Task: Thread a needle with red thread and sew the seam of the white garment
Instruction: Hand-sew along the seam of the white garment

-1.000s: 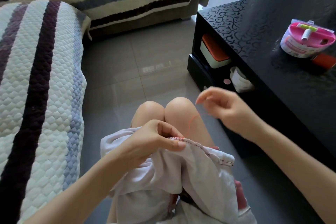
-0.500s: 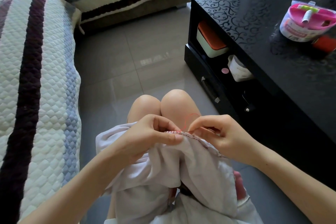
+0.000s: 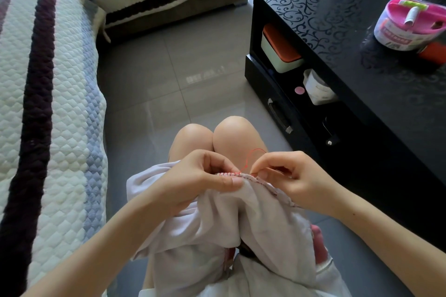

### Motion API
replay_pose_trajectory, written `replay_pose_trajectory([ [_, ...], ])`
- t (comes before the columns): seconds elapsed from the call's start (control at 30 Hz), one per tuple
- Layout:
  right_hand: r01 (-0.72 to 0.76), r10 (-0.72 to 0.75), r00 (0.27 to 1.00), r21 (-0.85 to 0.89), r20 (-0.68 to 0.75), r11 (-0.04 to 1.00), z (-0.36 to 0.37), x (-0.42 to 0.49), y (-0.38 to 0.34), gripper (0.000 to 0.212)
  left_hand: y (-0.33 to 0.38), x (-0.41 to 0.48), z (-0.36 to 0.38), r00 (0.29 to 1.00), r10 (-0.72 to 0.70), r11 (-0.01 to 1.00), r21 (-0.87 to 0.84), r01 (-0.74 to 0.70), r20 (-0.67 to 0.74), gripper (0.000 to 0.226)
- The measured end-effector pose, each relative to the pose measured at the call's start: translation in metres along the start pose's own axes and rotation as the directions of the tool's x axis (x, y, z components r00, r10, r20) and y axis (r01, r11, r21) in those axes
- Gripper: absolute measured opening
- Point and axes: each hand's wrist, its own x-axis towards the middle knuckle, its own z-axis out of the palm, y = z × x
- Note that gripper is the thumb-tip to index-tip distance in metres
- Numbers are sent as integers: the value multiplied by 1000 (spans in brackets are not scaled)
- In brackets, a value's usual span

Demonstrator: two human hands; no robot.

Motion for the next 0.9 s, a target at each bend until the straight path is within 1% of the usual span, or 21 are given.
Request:
replay_pose_trajectory([
  [0.03, 0, 0, 1000, 6, 1, 1000, 0, 0, 0, 15, 0, 0, 0, 1000, -3, 1000, 2, 3, 3, 11],
  [0.13, 2, -2, 1000, 18, -1, 1000, 0, -1, -2, 16, 0, 1, 0, 1000, -6, 1000, 2, 6, -4, 5],
  [0.23, -1, 1, 1000, 43, 4, 999, 1, -1, -3, 17, 0, 1, 0, 1000, -10, 1000, -12, 10, -1, 4],
  [0.43, 2, -4, 1000, 105, 20, 994, 2, 1, -3, 15, 0, 0, -1, 998, -18, 995, -96, 24, 59, 5],
  [0.57, 30, -35, 999, 140, 32, 990, 4, -1, -4, 13, 1, -1, 2, 996, -9, 993, -115, 19, 89, 5],
  [0.63, 65, -70, 997, 128, 33, 990, 5, -1, -6, 16, 0, -1, 4, 997, -18, 995, -101, 26, 81, 6],
  [0.73, 117, -119, 992, 44, 37, 992, 6, 0, -7, 19, -1, 1, 5, 996, -40, 996, -79, 46, 74, 7],
  [0.83, 76, -78, 996, 43, 36, 996, 3, 0, -2, 20, -1, 0, 3, 997, -14, 996, -90, 21, 75, 9],
  [0.9, 38, -39, 999, 57, 14, 998, 1, -1, 3, 14, -1, 0, 2, 997, 12, 993, -118, -2, 82, 3],
])
